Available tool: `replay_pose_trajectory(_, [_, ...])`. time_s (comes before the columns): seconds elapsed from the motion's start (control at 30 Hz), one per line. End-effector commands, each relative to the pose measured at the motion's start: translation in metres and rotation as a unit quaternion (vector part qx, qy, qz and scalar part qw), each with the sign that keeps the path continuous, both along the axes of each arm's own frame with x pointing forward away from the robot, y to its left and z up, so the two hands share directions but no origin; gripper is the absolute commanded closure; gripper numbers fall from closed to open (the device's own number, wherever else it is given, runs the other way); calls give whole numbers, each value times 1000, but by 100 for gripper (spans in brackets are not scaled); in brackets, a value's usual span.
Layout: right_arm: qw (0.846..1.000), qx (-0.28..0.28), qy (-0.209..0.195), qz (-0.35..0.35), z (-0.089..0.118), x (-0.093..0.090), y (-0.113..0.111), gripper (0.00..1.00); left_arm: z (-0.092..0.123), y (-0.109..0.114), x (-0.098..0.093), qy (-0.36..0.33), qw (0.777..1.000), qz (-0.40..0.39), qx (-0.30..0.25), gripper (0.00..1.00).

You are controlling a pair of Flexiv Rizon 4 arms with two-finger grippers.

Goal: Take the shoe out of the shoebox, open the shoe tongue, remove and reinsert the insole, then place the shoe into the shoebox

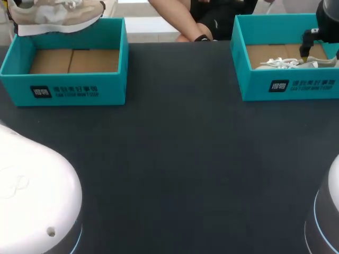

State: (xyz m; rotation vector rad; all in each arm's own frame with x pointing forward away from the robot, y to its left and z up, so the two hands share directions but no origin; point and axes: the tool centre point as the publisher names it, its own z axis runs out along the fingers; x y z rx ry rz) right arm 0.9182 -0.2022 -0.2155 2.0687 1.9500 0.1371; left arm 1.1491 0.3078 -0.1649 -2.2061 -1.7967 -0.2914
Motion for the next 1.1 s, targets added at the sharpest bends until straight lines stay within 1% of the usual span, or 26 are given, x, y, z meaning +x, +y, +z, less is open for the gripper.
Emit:
replay_pose_trajectory(0.03, [1000,0,-1,-1,-1,-1,0,0,54,-8,-29,-28,1000,5,5,100])
replay_pose_trajectory(0.07, [1000,0,-1,-1,-1,-1,0,0,59,-7,-30,-35,999,4,3,100])
replay_pose_trajectory(0.7, [1000,0,-1,-1,-1,-1,0,0,59,-7,-30,-35,999,4,3,100])
replay_pose_trajectory(0.73, [1000,0,-1,-1,-1,-1,0,0,58,-12,-36,-41,999,0,6,100])
replay_pose_trajectory(0.8, [1000,0,-1,-1,-1,-1,0,0,55,-26,-48,-51,998,-7,27,100])
replay_pose_trajectory(0.9, [1000,0,-1,-1,-1,-1,0,0,55,-48,-70,-69,996,-9,47,100])
replay_pose_trajectory(0.97, [1000,0,-1,-1,-1,-1,0,0,57,-59,-84,-78,997,-1,28,100])
replay_pose_trajectory(1.0, [1000,0,-1,-1,-1,-1,0,0,58,-65,-89,-86,996,4,35,100])
replay_pose_trajectory(1.1, [1000,0,-1,-1,-1,-1,0,0,61,-86,-108,-97,995,12,25,100])
